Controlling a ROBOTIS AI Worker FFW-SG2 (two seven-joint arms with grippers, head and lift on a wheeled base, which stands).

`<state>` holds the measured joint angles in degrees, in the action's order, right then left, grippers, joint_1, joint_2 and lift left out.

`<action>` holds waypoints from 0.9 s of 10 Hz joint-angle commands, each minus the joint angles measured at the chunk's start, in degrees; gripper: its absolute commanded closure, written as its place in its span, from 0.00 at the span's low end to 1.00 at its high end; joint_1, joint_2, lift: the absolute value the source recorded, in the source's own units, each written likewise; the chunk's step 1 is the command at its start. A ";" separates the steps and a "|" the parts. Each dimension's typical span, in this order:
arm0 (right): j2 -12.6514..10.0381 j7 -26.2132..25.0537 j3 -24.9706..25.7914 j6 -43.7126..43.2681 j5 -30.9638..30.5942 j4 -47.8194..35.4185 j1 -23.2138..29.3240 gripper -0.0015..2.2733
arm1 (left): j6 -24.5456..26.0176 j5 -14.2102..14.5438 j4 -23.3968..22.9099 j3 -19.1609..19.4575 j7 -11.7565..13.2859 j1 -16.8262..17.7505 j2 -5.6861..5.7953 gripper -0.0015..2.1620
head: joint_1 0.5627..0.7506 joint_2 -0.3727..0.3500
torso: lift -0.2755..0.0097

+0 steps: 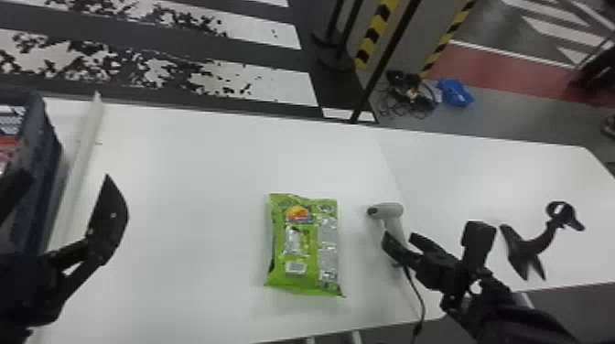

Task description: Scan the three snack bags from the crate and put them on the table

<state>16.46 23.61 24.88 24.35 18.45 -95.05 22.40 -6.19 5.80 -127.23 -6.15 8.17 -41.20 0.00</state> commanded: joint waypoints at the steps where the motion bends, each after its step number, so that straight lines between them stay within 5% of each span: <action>1: -1.70 -0.14 2.72 3.91 3.97 -8.84 3.80 0.03 | 0.00 0.00 0.05 0.00 0.00 0.24 0.00 0.03 | 0.70 0.03 | 0.64; 5: -5.65 11.81 5.26 15.34 9.77 -27.47 12.41 0.03 | 1.05 0.00 0.31 0.00 -0.09 1.30 0.00 0.03 | 0.70 0.03 | 0.64; 9: -6.27 13.31 -0.71 16.57 7.48 -30.55 15.49 0.03 | 0.70 0.18 1.63 2.37 -0.26 1.04 0.09 0.03 | 0.70 0.18 | 0.64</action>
<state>10.13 36.90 25.43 41.02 26.84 -125.54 37.76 -5.31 5.93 -125.67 -4.17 7.91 -39.96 0.02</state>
